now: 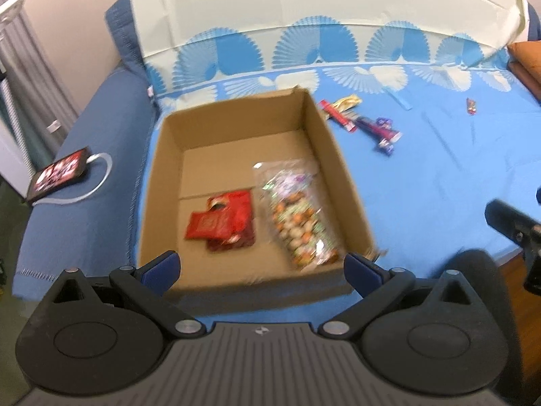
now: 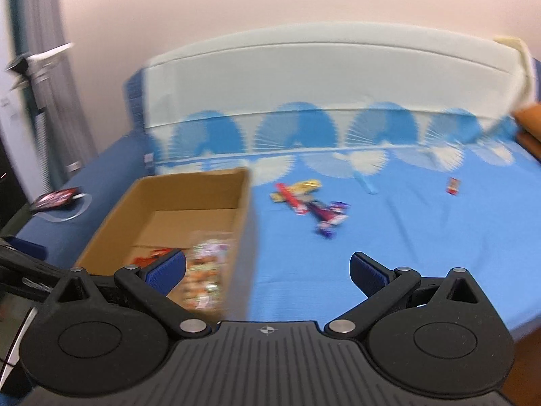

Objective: Organize snacks
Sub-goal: 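Lift both open tools away from the box toward the loose snacks, then grasp the silver foil stick pack with the right tool while the left tool grasps the purple pouch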

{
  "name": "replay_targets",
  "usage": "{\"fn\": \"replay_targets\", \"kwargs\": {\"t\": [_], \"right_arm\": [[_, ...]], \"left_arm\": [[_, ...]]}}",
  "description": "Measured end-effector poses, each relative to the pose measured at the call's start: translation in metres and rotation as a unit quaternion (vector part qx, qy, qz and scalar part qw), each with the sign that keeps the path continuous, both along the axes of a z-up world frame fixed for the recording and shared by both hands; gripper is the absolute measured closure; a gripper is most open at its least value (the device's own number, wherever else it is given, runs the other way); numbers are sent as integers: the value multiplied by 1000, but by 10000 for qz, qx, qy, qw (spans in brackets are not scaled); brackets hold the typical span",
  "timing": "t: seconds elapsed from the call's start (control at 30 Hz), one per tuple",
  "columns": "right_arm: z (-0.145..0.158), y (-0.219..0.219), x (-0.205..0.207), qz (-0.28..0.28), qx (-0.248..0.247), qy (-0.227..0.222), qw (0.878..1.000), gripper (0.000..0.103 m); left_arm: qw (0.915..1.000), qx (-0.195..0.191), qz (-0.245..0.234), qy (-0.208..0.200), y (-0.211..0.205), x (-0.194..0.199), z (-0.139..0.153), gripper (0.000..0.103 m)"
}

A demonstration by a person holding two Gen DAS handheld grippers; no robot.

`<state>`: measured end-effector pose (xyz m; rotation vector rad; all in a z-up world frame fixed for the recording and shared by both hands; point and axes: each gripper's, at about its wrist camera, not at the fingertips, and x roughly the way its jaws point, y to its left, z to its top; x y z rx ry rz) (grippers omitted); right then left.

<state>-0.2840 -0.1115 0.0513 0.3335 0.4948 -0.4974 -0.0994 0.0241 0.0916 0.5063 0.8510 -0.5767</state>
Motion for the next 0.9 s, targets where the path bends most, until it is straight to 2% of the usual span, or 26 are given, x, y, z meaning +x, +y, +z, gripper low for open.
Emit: {"fn": "replay_targets", "kwargs": {"t": [0.17, 0.4, 0.53, 0.7, 0.9], "right_arm": [[-16, -43, 3, -304, 9, 88, 9995, 0], [-45, -105, 34, -542, 180, 262, 9980, 0], [-65, -141, 58, -598, 289, 285, 9974, 0], [-95, -189, 134, -104, -53, 386, 9992, 0], [-146, -221, 254, 743, -669, 1127, 9886, 0]], "left_arm": [[10000, -32, -78, 36, -40, 13, 5, 0], [9999, 133, -8, -23, -90, 50, 1, 0], [9994, 220, -91, -254, -129, 74, 0, 0], [9987, 230, 31, -460, -159, 102, -2, 0], [9981, 290, 275, -478, -174, 142, -6, 0]]}}
